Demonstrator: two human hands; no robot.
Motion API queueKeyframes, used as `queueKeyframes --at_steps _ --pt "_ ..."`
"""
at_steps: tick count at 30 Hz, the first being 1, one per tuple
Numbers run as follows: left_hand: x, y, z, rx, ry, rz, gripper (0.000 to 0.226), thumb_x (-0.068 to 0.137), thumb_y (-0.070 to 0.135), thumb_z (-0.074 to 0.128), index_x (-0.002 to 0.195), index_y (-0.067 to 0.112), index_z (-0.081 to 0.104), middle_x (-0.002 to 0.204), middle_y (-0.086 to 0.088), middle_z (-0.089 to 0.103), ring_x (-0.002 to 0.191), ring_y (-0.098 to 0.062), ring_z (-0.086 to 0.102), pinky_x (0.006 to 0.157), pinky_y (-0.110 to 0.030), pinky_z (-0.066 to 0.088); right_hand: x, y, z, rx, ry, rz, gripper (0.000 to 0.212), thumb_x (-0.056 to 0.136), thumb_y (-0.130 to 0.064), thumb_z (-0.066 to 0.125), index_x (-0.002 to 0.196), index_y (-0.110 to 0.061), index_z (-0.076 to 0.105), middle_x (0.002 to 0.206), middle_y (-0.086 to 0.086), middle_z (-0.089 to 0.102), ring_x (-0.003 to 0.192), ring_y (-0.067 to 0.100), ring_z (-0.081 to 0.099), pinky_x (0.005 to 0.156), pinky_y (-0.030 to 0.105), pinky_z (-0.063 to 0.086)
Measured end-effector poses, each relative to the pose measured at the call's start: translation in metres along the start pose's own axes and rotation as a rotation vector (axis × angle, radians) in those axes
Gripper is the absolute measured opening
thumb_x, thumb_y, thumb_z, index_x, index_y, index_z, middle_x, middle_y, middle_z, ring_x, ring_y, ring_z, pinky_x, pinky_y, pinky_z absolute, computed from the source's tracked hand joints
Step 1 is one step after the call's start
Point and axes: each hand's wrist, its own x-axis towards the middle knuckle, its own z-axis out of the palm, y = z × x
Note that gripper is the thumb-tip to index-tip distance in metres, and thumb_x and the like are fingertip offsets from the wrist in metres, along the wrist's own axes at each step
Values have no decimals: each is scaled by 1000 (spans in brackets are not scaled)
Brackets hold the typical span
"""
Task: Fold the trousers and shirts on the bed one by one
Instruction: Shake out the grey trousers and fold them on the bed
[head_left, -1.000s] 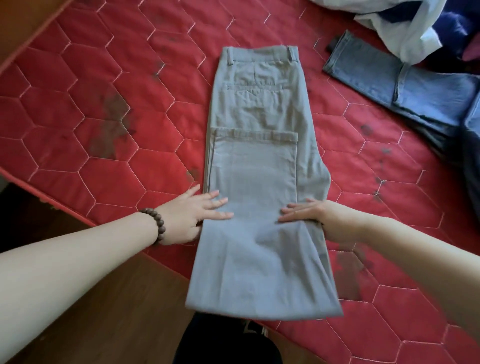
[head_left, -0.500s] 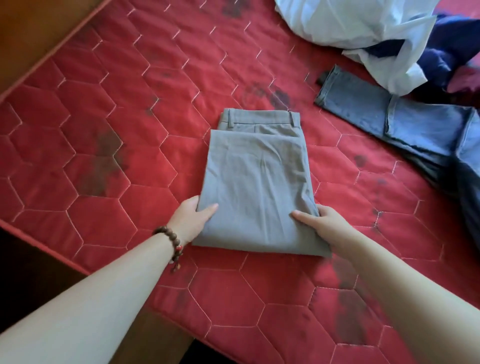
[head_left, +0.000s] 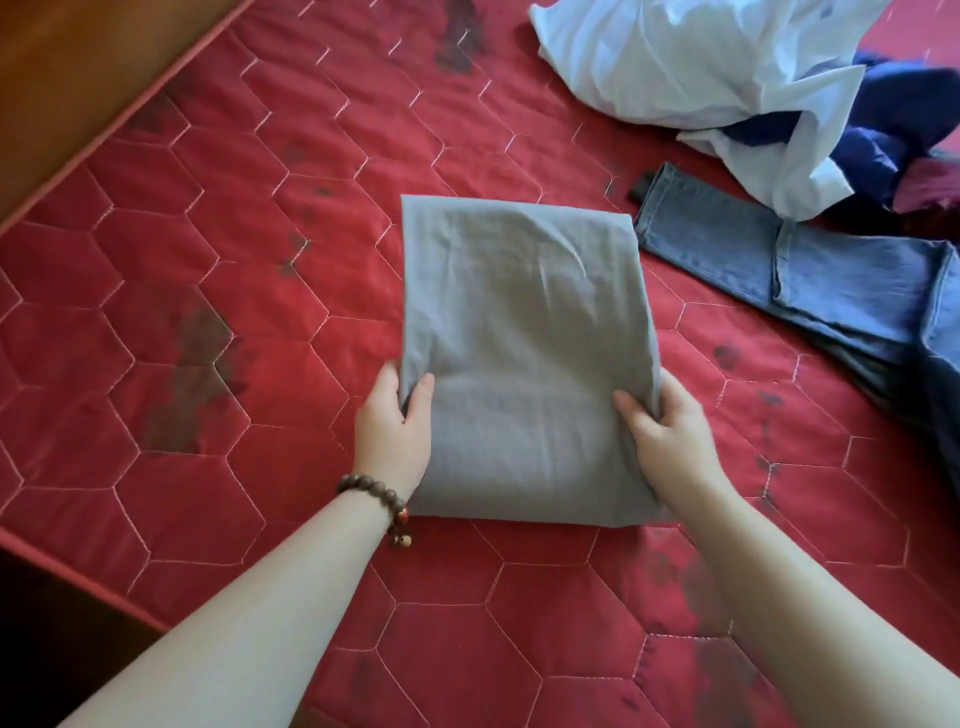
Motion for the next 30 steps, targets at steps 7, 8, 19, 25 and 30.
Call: queueKeyframes --at_steps 7,8,19,25,30 --pt "15 -23 8 121 -128 -223 34 92 24 60 74 -3 49 72 -16 59 65 -26 48 52 -27 30 19 18 10 -150 -25 276 4 87 -22 63 84 -23 63 78 -11 66 68 2 57 51 14 37" --pt "11 -24 8 91 -126 -193 31 92 24 60 77 -2 51 73 -14 61 66 -27 51 54 -23 34 15 20 10 -139 0 243 6 88 -21 62 83 -24 62 77 -12 65 66 -3 56 51 12 37" --pt "1 -12 12 432 32 -13 27 87 24 63 112 14 58 104 -8 59 89 -29 58 67 -34 40 -4 20 32 -249 228 207 14 90 -21 59 103 -18 54 82 -4 59 84 26 56 66 27 40" --pt "-19 -3 36 749 -184 563 45 85 17 53 130 14 55 145 -10 44 137 -30 35 108 -45 30 -25 1 81 -791 214 -463 44 77 -7 63 120 -2 61 129 20 56 123 34 47 104 49 37" --pt "-20 -29 50 992 -380 487 56 98 38 12 152 24 23 160 1 13 148 -24 4 120 -43 5 -36 27 108 -884 -125 -397 51 94 -16 52 143 -4 42 150 12 39 142 25 31 117 47 23"
